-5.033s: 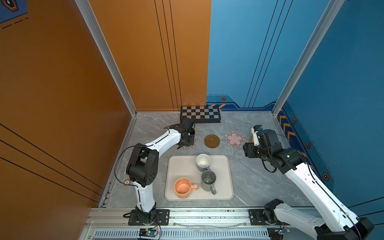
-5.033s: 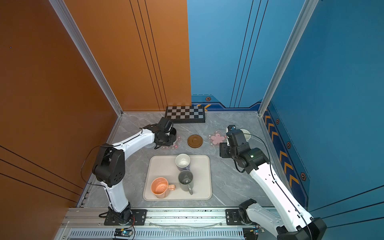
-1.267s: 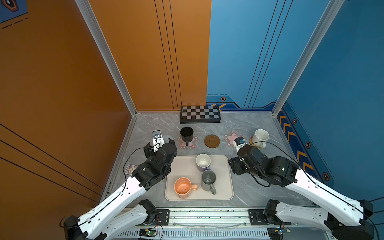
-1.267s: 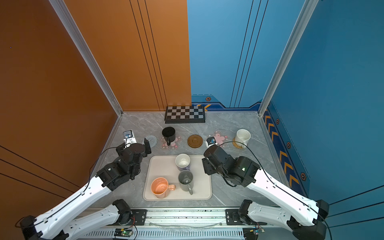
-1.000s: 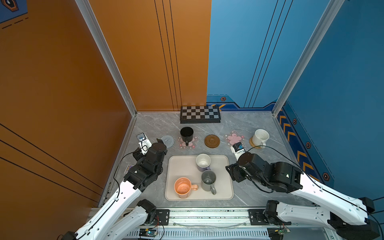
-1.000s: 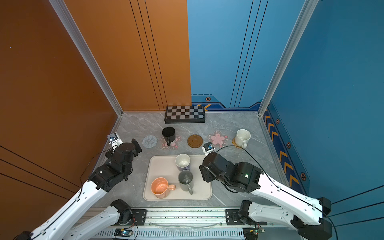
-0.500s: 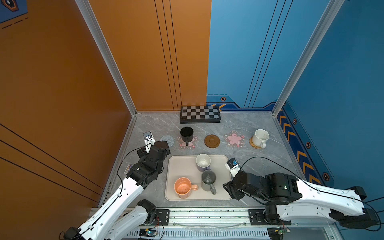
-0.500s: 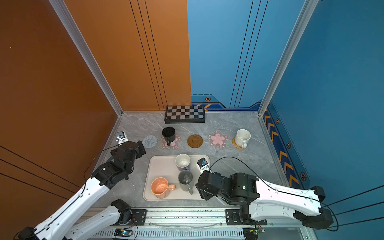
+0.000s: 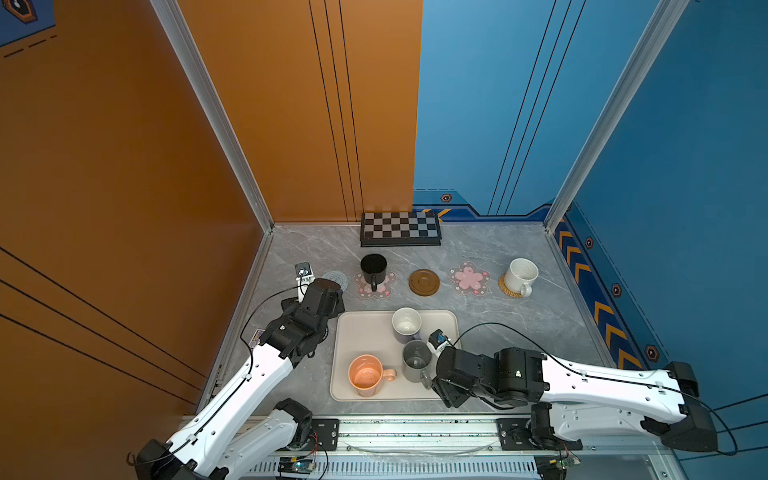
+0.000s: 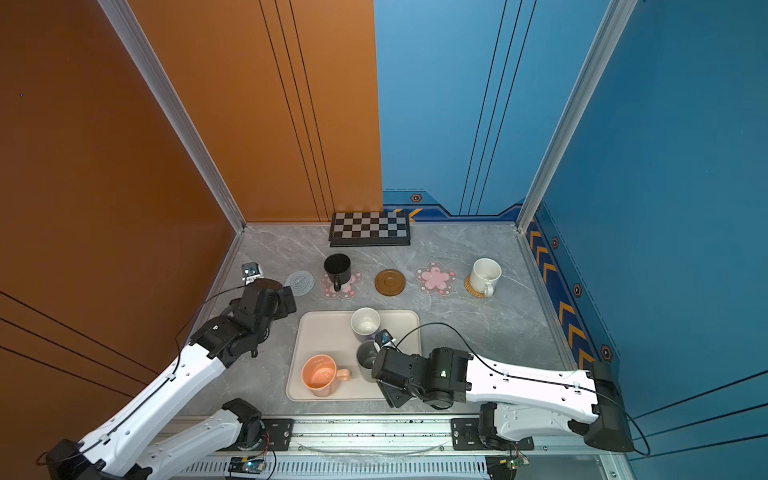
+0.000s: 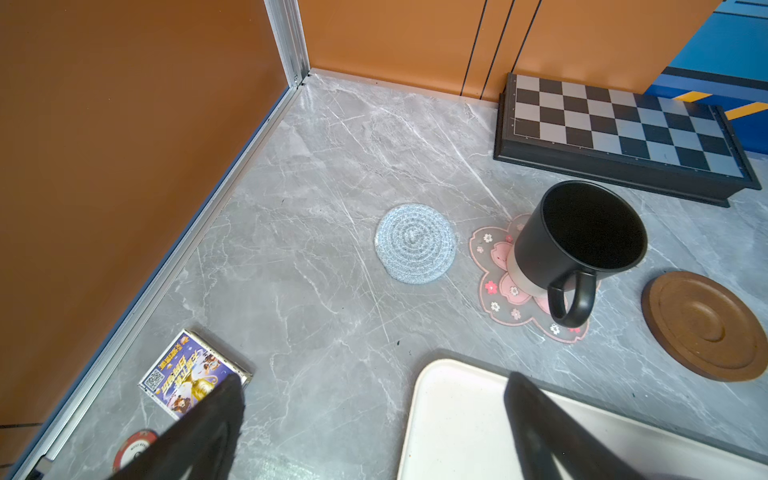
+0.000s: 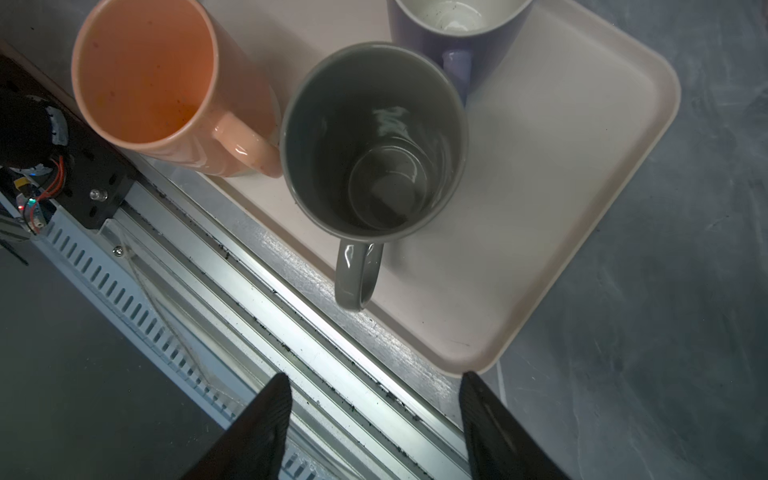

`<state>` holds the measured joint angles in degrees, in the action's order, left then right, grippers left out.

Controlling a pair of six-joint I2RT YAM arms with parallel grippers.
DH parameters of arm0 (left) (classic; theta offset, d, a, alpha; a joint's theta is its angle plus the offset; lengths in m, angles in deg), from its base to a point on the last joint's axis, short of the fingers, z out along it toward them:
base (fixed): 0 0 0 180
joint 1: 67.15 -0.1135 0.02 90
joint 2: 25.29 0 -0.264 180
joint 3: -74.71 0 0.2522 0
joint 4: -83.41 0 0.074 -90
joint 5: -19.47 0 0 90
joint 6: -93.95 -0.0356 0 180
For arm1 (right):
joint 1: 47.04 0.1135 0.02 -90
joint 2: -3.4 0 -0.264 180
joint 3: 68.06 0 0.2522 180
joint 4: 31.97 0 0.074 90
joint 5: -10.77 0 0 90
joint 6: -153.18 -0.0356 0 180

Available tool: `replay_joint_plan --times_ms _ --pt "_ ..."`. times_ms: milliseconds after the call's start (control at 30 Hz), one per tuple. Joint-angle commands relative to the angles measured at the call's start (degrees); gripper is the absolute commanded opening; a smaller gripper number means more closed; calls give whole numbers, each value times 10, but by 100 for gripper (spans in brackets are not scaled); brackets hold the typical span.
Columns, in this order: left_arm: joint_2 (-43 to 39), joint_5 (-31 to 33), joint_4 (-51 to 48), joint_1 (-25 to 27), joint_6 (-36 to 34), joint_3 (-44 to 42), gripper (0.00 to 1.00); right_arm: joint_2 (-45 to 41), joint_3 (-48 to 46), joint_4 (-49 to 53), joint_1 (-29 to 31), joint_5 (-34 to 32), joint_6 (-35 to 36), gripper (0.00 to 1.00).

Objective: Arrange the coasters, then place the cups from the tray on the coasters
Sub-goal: 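Lower the right gripper into the grey mug on the tray and grip its rim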

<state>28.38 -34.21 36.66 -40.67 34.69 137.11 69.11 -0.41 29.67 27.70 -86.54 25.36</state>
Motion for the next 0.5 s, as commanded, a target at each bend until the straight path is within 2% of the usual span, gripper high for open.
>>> replay_joint_plan --times_ms 0,333,467 --pt "4 -23 -24 -14 7 10 98 9 -14 -45 -21 41 33 66" --pt "24 -36 -39 -23 19 1 98 92 -23 -88 -35 77 61 64" --pt "20 -50 -57 -30 22 6 98 93 -27 -120 -35 74 66 62"
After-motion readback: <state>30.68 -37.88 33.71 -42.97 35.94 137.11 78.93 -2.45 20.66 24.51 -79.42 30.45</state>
